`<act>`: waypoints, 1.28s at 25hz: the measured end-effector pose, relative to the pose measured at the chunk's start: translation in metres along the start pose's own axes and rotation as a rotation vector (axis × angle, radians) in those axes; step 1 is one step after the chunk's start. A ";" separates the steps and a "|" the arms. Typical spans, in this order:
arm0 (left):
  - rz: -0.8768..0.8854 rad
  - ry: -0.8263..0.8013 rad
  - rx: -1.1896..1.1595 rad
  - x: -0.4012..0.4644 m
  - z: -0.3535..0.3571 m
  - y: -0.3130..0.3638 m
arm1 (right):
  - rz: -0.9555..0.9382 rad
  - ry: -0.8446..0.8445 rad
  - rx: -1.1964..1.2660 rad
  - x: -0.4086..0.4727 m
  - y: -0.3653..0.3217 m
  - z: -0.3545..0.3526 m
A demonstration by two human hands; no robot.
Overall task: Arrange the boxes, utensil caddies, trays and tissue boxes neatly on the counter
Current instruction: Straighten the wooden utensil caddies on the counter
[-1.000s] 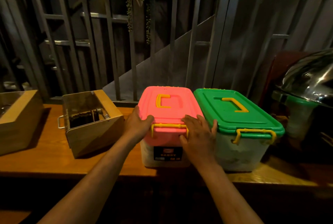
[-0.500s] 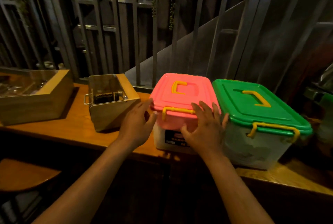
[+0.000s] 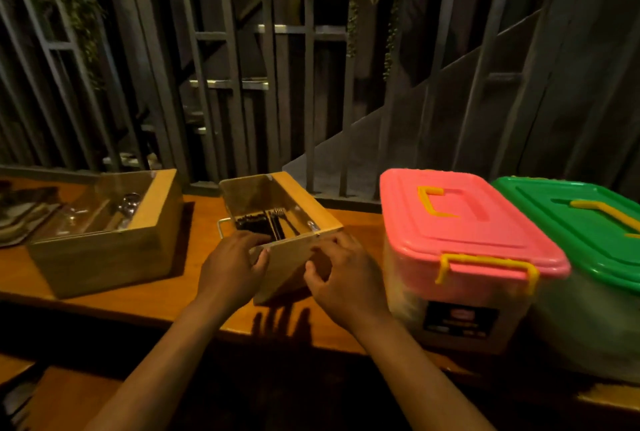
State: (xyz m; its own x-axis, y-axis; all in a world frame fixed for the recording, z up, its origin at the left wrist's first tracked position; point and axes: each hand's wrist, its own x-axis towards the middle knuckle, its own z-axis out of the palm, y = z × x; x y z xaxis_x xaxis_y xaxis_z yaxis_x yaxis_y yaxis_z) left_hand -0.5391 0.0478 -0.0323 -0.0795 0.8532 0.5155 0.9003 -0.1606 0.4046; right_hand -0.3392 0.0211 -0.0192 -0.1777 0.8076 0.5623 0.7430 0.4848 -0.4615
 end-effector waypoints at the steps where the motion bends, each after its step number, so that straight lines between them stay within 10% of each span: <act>1: -0.014 0.003 -0.018 0.011 0.001 -0.018 | 0.044 -0.042 -0.020 0.011 0.000 0.017; 11: 0.011 -0.092 -0.038 0.070 0.005 -0.124 | 0.213 -0.280 -0.384 0.097 -0.035 0.151; 25: 0.191 -0.392 0.204 0.120 0.037 -0.138 | 0.151 -0.482 -0.180 0.066 0.048 0.051; 32: 0.174 -0.214 0.287 0.079 0.053 -0.105 | 0.314 -0.403 -0.146 0.064 0.047 0.047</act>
State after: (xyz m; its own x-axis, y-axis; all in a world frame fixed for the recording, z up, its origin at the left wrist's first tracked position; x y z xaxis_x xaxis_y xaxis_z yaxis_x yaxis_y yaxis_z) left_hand -0.6173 0.1582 -0.0741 0.1487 0.9144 0.3765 0.9779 -0.1927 0.0817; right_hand -0.3458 0.1110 -0.0375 -0.1444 0.9853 0.0907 0.8773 0.1699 -0.4489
